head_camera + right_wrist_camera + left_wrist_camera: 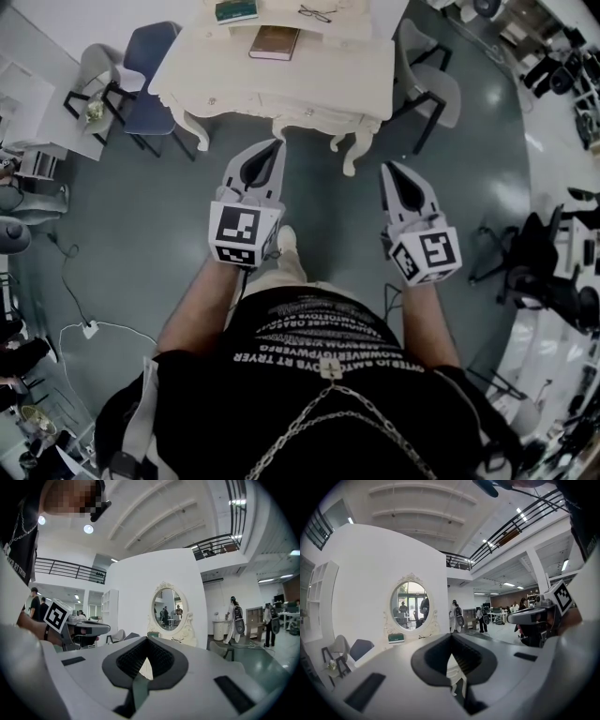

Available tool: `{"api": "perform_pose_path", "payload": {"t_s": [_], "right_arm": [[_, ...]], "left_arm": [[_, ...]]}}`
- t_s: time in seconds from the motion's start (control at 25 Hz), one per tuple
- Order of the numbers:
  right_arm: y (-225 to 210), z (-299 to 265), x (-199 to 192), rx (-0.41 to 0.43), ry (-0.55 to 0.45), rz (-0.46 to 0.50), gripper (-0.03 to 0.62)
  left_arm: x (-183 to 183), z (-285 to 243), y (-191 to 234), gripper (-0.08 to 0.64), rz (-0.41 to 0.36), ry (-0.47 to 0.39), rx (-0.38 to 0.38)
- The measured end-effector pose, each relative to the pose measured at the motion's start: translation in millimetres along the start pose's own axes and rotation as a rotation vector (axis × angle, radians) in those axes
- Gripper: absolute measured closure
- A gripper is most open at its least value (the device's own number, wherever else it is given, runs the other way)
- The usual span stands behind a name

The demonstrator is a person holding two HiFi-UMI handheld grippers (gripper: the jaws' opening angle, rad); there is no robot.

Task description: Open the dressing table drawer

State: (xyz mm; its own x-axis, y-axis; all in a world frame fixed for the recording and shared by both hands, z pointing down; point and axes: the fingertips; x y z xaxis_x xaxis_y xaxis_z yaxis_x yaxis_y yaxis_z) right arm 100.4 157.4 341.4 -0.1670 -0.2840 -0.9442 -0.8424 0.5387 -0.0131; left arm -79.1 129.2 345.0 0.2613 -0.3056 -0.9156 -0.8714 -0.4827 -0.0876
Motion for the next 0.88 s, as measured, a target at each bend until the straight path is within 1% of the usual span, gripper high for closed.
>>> {"api": "perform_pose_path", "payload": {"t_s": [0.12,0.32,0.56,0.88], "right_arm": [[-10.6,-12.7,1.8,-0.007,0.006,-0.008,0.591],[-24.2,-33.1,6.8,-0.013,0.003,0.010,0.591],[-43.5,-52.6,11.5,-0.028,0.019,-0.002,0.591],[-56.9,-84.2,22.2,-0.049,0.042,-0.016,0.591]], "left_arm": [[1.7,-14.9,5.4,0.557,0.000,0.011,-0.004],[4.5,-40.4,10.3,0.557,-0.001,0.021,-0.019],[13.4,-65.8,18.1,0.557,0.000,0.029,-0.039],[26.2,-93.0,43.8,0.557,-0.002,0.035,-0.056]]}}
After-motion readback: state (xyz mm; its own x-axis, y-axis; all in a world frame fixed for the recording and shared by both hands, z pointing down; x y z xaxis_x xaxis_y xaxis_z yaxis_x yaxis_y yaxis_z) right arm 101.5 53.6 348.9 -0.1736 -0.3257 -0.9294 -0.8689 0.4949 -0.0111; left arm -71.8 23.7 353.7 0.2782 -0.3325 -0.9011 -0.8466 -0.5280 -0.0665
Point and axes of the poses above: the fingertips, and each gripper's own axes: z backward along the fingers, y to its left, x out of its top, and after that the axes turned 13 degrees about y, right-handed
